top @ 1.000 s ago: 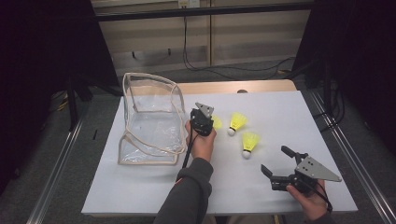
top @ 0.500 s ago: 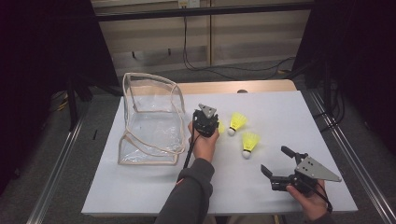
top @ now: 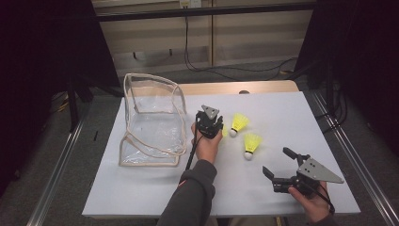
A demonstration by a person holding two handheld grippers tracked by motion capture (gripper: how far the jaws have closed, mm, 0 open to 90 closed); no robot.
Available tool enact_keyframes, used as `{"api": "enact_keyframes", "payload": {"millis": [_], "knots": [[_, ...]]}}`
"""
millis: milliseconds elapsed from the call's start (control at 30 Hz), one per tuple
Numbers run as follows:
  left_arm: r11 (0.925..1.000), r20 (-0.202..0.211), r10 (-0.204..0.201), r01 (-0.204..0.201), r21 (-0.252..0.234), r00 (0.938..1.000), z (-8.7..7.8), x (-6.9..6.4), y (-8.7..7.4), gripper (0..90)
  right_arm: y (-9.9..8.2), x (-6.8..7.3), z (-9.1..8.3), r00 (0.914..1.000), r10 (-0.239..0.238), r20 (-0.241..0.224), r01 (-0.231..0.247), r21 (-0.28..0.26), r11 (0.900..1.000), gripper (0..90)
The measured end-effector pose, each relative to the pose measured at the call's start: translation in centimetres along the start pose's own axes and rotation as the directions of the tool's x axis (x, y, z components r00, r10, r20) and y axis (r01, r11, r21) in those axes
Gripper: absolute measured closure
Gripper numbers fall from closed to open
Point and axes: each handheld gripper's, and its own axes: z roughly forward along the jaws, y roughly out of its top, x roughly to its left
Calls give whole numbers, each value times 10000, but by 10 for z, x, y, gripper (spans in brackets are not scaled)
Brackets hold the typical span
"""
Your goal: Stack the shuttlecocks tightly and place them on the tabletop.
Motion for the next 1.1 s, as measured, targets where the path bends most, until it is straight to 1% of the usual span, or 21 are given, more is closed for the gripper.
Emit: {"api": "enact_keyframes", "payload": {"millis": [67, 233, 367, 500, 733, 867, 900, 1100], "knots": [[10000, -1, 27, -27, -12, 10000, 0, 0, 0, 715, 0, 0, 0, 10000, -20, 8, 20, 6, 10000, 33], [9999, -17, -109, 109, -37, 9999, 0, -2, 0, 694, 0, 0, 0, 10000, -23, 16, 23, 19, 10000, 33], [10000, 79, -67, 67, 8, 9999, 1, -3, 0, 691, 0, 0, 0, 10000, -10, 0, 10, 9, 10000, 33], [9998, 42, -189, 189, -28, 9998, 2, -4, 1, 691, 0, 0, 0, 10000, -33, 4, 33, 2, 10000, 33], [9998, -15, -183, 183, 10, 9998, 3, -4, 1, 682, 0, 0, 0, 10000, -1, -14, 1, -4, 10000, 33], [9996, -111, -269, 270, 37, 9996, 4, -4, 1, 662, 0, 0, 0, 10000, -33, -6, 33, 1, 10000, 33], [9997, -108, -226, 227, 81, 9997, 4, -4, 1, 660, 0, 0, 0, 10000, -47, -5, 47, -4, 10000, 33], [9997, -81, -254, 254, 42, 9996, 7, -5, 1, 658, 0, 0, 0, 10000, -23, -14, 23, -5, 10000, 33]]}}
